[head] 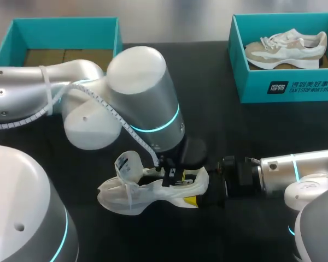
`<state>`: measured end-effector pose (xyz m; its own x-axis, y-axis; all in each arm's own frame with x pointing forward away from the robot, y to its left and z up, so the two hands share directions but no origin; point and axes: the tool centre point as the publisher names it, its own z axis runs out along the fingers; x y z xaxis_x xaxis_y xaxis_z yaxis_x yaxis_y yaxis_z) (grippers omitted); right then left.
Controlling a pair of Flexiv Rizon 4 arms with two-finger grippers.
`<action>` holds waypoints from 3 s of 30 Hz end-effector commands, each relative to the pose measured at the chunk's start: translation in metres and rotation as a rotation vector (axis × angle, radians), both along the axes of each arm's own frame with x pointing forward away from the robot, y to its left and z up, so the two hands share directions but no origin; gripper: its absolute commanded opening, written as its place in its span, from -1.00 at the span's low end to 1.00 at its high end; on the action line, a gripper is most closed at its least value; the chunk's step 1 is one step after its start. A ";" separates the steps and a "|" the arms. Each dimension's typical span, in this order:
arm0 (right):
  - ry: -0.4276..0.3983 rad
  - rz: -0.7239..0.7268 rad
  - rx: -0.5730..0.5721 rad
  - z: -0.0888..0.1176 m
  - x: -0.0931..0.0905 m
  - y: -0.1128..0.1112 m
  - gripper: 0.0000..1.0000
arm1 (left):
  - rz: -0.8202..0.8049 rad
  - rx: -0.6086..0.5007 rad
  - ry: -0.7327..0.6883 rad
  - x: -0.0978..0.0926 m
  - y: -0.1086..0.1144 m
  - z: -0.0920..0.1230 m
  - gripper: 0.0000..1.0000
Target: Take the shoe out of the shoebox, open the shoe tongue, remove and reinsert the insole, then place the shoe into the shoebox
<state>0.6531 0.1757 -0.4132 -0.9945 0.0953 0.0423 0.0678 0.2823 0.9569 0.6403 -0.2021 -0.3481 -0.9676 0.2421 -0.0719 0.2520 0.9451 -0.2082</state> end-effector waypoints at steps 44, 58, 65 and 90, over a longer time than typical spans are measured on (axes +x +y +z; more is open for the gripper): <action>0.001 0.000 -0.005 0.001 0.000 0.000 -1.00 | 0.117 0.078 0.171 -0.030 0.055 -0.047 -0.03; 0.001 0.000 -0.005 0.001 0.000 0.000 -1.00 | 0.139 0.100 0.010 -0.018 0.050 -0.072 -0.10; 0.001 0.000 -0.005 0.001 0.000 0.000 -1.00 | 0.174 0.114 -0.074 -0.002 0.048 -0.068 -0.15; 0.001 0.000 -0.005 0.001 0.000 0.000 -1.00 | 0.251 0.076 -0.082 0.023 0.046 -0.057 -1.00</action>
<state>0.6568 0.1736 -0.4145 -0.9943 0.0976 0.0423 0.0684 0.2824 0.9569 0.6545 -0.1564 -0.4046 -0.9872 0.0113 -0.1594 0.0265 0.9952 -0.0938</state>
